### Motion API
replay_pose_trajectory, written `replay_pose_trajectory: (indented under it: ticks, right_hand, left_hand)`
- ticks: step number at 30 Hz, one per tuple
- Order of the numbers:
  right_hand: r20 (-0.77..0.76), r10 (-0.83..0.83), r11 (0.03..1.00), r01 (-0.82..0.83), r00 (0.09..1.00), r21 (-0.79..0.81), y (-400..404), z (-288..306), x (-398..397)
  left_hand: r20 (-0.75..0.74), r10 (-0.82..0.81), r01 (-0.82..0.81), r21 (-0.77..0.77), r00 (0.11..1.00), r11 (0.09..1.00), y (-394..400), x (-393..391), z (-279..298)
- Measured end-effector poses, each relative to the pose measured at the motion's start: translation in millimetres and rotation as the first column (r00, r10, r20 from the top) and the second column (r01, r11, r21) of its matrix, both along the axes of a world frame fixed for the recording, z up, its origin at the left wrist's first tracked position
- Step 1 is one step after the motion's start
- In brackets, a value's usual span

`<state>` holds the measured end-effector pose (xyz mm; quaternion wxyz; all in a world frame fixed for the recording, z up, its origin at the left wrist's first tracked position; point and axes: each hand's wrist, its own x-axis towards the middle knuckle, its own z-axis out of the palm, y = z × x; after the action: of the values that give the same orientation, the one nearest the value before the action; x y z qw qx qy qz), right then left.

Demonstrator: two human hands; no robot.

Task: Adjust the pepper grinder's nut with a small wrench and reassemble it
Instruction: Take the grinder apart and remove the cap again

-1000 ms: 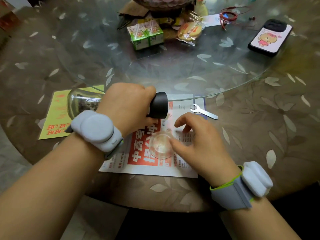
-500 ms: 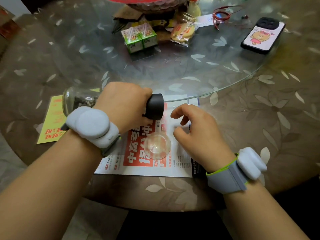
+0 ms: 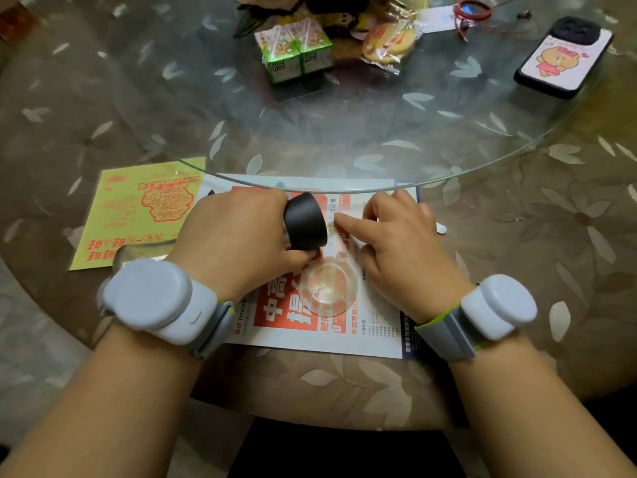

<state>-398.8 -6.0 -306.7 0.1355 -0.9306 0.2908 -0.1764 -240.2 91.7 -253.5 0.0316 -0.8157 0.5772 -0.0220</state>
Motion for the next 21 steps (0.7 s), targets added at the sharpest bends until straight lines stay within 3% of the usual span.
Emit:
replay_pose_trajectory:
  ticks: [21]
  right_hand:
    - [0.012, 0.019, 1.000, -0.019, 1.000, 0.004, -2.2, -2.8, 1.8]
  left_hand:
    - [-0.074, 0.042, -0.040, 0.022, 0.996, 0.999, -0.8, 4.3, -1.1]
